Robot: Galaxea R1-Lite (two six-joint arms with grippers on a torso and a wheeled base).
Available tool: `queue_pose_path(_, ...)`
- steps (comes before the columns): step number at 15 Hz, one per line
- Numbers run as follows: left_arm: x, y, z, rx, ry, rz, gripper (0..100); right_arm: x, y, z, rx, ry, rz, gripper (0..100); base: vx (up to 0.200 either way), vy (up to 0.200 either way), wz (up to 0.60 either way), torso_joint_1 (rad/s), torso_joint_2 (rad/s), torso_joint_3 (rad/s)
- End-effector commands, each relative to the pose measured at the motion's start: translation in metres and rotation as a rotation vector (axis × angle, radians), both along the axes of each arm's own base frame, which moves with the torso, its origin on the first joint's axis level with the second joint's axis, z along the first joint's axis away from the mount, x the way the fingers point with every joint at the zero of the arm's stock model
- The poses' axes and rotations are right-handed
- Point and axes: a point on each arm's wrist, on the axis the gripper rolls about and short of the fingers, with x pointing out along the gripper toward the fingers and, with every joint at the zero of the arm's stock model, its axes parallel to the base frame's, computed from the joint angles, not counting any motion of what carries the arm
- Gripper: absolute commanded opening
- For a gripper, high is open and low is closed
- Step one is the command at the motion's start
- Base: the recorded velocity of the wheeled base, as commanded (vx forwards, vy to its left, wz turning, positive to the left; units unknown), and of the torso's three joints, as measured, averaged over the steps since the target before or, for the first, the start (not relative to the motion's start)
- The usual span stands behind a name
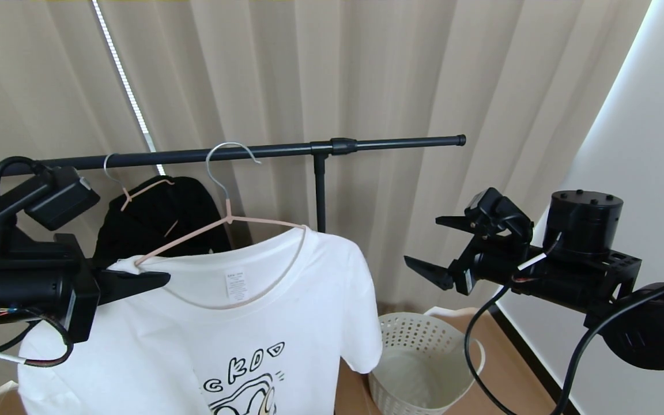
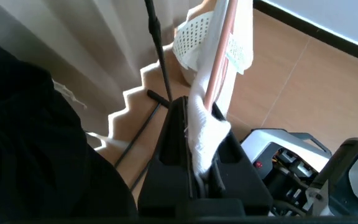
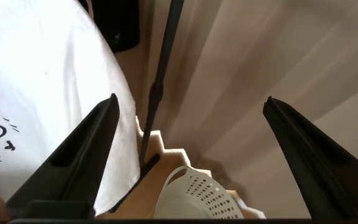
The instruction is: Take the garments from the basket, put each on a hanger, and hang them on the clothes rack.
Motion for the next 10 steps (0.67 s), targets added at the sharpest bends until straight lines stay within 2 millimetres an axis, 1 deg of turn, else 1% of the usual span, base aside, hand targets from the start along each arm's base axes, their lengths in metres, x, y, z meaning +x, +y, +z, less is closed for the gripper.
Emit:
queue_pose_path(1, 0.014, 0.001, -0.009, -0.015, 0.053, 0.023, 0, 0.001, 0.000, -0.001, -0.001, 0.003, 0.001, 100, 0.000, 0.000, 0.00, 0.000, 0.00, 0.000)
queue_pose_path(4, 0.023, 0.002, -0.014, 0.019, 0.053, 0.103, 0, 0.001, 0.000, -0.001, -0.002, 0.002, 0.001, 100, 0.000, 0.000, 0.00, 0.000, 0.00, 0.000)
queue_pose_path(5, 0.023, 0.002, -0.014, 0.019, 0.053, 0.103, 0, 0.001, 0.000, -0.001, -0.002, 0.002, 0.001, 100, 0.000, 0.000, 0.00, 0.000, 0.00, 0.000)
queue_pose_path(6, 0.027, 0.002, -0.016, 0.031, 0.059, 0.157, 0, 0.001, 0.000, -0.001, -0.002, 0.002, 0.001, 100, 0.000, 0.000, 0.00, 0.000, 0.00, 0.000)
queue_pose_path(10, 0.031, 0.003, -0.019, 0.049, 0.069, 0.186, 0, 0.001, 0.000, -0.001, -0.003, 0.002, 0.000, 100, 0.000, 0.000, 0.00, 0.000, 0.00, 0.000)
